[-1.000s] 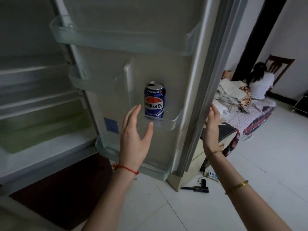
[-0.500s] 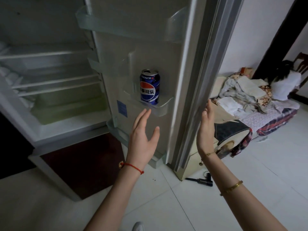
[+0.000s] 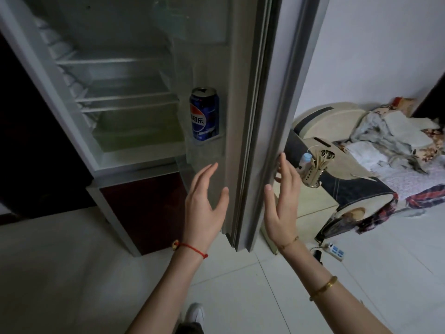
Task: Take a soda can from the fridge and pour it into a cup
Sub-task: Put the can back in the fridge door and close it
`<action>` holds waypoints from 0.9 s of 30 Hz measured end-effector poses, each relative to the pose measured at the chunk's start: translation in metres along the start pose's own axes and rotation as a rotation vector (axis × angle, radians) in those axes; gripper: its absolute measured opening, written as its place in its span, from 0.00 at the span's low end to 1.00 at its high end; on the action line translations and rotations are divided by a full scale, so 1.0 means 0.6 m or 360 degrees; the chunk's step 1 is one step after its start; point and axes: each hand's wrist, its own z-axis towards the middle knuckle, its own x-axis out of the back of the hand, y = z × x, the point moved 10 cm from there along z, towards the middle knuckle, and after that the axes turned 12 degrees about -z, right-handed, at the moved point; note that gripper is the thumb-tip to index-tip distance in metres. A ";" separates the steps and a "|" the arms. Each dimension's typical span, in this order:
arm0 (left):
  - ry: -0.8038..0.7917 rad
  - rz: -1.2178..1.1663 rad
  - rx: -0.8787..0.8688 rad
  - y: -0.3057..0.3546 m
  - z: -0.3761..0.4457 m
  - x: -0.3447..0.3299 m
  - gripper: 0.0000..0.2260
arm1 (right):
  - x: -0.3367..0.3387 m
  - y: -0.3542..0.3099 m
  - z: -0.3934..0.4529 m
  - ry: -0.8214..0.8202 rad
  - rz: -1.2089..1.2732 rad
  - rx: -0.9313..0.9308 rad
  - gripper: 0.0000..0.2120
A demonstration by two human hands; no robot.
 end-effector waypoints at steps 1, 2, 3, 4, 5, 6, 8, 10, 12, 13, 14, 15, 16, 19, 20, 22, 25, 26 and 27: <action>0.0017 -0.0004 -0.0002 0.000 -0.005 0.007 0.22 | -0.006 -0.010 -0.005 -0.0031 0.0025 0.0046 0.28; 0.0035 -0.0002 -0.0005 -0.001 -0.010 0.015 0.22 | -0.014 -0.019 -0.010 -0.0067 0.0050 0.0088 0.28; 0.0051 -0.0002 -0.0005 -0.002 -0.015 0.024 0.22 | -0.023 -0.027 -0.015 -0.0103 0.0068 0.0131 0.28; 0.0067 -0.0009 -0.0001 -0.003 -0.019 0.032 0.22 | -0.032 -0.036 -0.019 -0.0135 0.0080 0.0178 0.28; 0.0083 -0.0017 0.0006 -0.003 -0.024 0.041 0.22 | -0.040 -0.046 -0.024 -0.0160 0.0085 0.0231 0.28; 0.0100 -0.0021 0.0016 -0.003 -0.028 0.050 0.22 | -0.048 -0.057 -0.027 -0.0180 0.0085 0.0290 0.28; 0.0130 -0.0008 0.0026 -0.003 -0.035 0.069 0.22 | -0.063 -0.085 -0.033 -0.0205 0.0082 0.0420 0.27; 0.0167 0.0018 0.0042 -0.006 -0.041 0.092 0.22 | -0.076 -0.115 -0.037 -0.0206 0.0063 0.0540 0.26; 0.0220 0.0036 0.0079 -0.016 -0.045 0.119 0.23 | -0.094 -0.145 -0.040 -0.0220 0.0058 0.0638 0.25; 0.0249 0.0045 0.0094 -0.021 -0.047 0.134 0.24 | -0.106 -0.159 -0.041 -0.0245 0.0064 0.0679 0.24; 0.0277 0.0057 0.0105 -0.026 -0.049 0.149 0.24 | -0.120 -0.173 -0.043 -0.0279 0.0075 0.0712 0.24; 0.0303 0.0068 0.0115 -0.030 -0.050 0.163 0.24 | -0.135 -0.185 -0.045 -0.0316 0.0090 0.0740 0.24; 0.0331 0.0076 0.0125 -0.034 -0.050 0.178 0.24 | -0.150 -0.197 -0.046 -0.0354 0.0106 0.0762 0.24; 0.0394 0.0075 0.0143 -0.047 -0.046 0.223 0.24 | -0.198 -0.237 -0.043 -0.0454 0.0155 0.0811 0.24; 0.0407 0.0074 0.0150 -0.054 -0.043 0.238 0.24 | -0.214 -0.252 -0.041 -0.0474 0.0167 0.0831 0.25; 0.0439 0.0067 0.0170 -0.069 -0.035 0.271 0.24 | -0.243 -0.282 -0.040 -0.0494 0.0189 0.0885 0.25; 0.0495 0.0052 0.0192 -0.090 -0.022 0.326 0.24 | -0.290 -0.321 -0.042 -0.0541 0.0232 0.0945 0.25; 0.0504 0.0056 0.0202 -0.097 -0.016 0.344 0.24 | -0.306 -0.334 -0.043 -0.0558 0.0241 0.0964 0.25; 0.0505 0.0061 0.0214 -0.103 -0.010 0.361 0.24 | -0.322 -0.346 -0.043 -0.0571 0.0245 0.0981 0.25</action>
